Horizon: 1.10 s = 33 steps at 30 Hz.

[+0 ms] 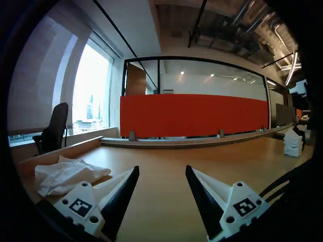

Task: Fold towel

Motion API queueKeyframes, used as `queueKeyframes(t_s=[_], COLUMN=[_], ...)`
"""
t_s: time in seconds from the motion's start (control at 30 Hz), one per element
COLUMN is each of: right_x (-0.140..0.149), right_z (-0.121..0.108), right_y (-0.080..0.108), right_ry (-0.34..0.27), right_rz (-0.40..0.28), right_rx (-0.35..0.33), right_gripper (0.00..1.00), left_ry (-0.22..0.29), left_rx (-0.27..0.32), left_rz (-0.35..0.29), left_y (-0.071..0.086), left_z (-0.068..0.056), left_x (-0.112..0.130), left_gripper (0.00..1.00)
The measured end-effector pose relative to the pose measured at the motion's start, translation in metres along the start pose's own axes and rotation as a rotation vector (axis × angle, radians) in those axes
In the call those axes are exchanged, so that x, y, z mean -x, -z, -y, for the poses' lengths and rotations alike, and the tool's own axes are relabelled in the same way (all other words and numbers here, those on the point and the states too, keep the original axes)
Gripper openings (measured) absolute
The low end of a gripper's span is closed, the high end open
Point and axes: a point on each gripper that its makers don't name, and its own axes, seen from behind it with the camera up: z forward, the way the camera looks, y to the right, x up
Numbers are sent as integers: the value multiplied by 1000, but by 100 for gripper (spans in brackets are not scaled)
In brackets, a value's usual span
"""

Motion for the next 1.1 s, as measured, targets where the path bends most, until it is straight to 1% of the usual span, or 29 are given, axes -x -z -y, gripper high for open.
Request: queueKeyframes(t_s=[0.17, 0.37, 0.5, 0.67, 0.8, 1.1], right_x=[6, 21, 35, 57, 79, 122], right_z=[-15, -21, -26, -25, -22, -24], right_y=[-1, -5, -9, -11, -10, -7], right_ry=[-25, -51, -67, -79, -89, -91], right_rz=[-10, -21, -27, -27, -10, 9], right_rx=[14, 9, 23, 23, 16, 30], right_gripper=[100, 100, 100, 100, 100, 100], left_ry=[0, 0, 0, 0, 0, 0], left_rx=[0, 0, 0, 0, 0, 0], left_rz=[0, 0, 0, 0, 0, 0], left_y=[0, 0, 0, 1, 1, 1], left_z=[0, 1, 1, 0, 0, 0], left_x=[0, 0, 0, 0, 0, 0], left_gripper=[84, 84, 84, 84, 84, 84])
